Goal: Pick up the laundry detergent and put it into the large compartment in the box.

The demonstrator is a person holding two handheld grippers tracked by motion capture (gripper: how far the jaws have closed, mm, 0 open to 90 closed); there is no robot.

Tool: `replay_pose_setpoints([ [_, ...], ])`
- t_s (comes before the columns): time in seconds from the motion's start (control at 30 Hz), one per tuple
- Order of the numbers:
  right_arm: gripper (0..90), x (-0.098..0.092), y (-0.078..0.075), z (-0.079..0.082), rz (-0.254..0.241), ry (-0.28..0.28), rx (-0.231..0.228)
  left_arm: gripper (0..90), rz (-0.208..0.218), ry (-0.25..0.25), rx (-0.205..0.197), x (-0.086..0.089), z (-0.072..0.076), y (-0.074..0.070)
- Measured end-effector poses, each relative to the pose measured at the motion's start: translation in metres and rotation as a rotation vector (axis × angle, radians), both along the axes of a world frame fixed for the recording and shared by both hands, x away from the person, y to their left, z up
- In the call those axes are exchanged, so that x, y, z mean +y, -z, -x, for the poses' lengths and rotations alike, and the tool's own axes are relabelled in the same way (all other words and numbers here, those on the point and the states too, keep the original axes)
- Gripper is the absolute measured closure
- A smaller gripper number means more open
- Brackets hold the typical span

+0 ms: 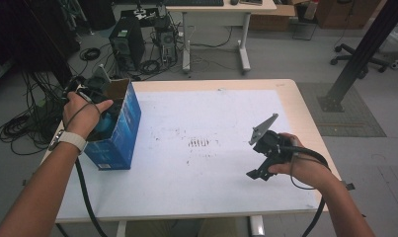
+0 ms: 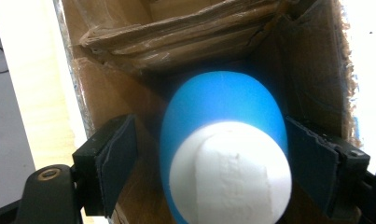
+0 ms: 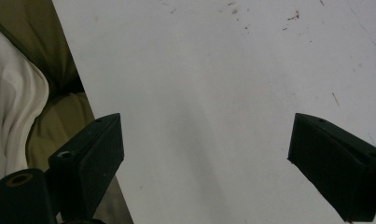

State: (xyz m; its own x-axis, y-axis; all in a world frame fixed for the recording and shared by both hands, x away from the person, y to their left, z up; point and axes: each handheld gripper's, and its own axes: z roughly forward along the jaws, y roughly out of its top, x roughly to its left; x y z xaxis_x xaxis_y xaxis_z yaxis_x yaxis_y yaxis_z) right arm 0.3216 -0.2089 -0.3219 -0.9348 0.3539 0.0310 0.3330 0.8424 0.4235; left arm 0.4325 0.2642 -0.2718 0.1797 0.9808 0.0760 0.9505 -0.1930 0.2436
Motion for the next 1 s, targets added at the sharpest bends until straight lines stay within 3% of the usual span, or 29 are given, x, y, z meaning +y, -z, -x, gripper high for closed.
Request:
replay_pose_setpoints([
  [0.67,10.6,0.0,0.0,0.001,-0.004,-0.002,-0.002,18.1,0.016,-0.01,-0.002,-0.002,0.003,-0.006],
  [1.0,10.5,-0.001,0.0,0.002,-0.004,0.0,-0.004,14.8,0.013,-0.003,-0.007,-0.004,0.004,-0.016],
])
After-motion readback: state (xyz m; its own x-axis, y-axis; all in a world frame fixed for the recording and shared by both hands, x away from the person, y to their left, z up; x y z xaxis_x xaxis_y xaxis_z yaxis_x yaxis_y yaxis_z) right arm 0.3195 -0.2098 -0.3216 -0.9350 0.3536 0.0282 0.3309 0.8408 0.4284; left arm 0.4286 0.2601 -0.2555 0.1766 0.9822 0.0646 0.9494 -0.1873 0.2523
